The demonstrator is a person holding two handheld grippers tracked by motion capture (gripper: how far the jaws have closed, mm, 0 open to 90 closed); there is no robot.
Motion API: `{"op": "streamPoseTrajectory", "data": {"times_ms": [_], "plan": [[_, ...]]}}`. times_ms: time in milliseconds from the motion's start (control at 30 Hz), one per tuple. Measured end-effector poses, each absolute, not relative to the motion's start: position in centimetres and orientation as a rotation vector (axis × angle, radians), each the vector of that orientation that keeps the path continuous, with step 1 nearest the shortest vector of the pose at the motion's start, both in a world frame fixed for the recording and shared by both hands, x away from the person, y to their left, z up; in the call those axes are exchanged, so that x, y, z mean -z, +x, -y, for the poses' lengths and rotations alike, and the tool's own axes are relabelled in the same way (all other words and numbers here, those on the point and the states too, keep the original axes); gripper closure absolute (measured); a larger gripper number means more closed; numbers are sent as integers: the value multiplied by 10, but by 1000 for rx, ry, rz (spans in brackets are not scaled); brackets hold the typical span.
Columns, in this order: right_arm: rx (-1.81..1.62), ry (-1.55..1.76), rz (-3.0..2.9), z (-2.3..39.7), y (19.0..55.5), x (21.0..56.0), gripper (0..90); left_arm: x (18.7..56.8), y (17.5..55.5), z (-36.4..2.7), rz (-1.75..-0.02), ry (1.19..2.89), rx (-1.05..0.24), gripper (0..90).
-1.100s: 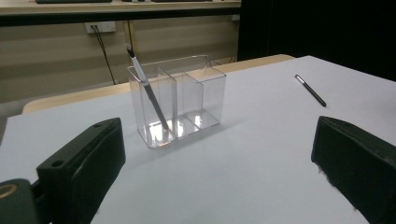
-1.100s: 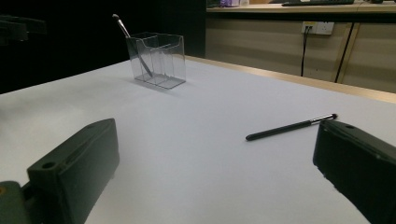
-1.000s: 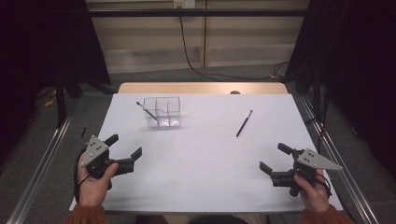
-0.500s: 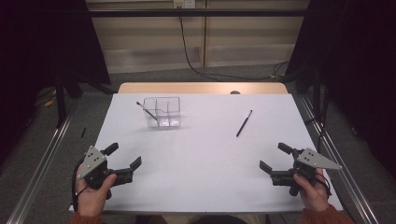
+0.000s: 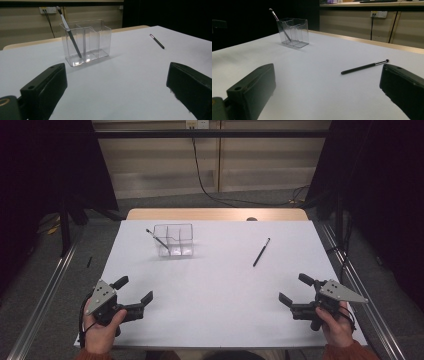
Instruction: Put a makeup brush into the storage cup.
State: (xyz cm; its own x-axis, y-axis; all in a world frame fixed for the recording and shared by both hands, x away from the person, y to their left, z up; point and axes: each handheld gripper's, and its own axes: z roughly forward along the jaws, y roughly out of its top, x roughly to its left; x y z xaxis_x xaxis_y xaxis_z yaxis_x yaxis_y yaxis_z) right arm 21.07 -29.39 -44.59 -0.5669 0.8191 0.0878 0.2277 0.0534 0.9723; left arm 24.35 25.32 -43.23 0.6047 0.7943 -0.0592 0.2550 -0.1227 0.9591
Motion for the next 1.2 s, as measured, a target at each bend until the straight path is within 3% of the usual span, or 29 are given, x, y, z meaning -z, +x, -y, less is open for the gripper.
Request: {"op": "streamPoseTrajectory", "data": {"times_ms": [1200], "plan": [[-1518,1078,-1813,282,239,438,0,431,246,-249,-852,1679,-548,33]]}}
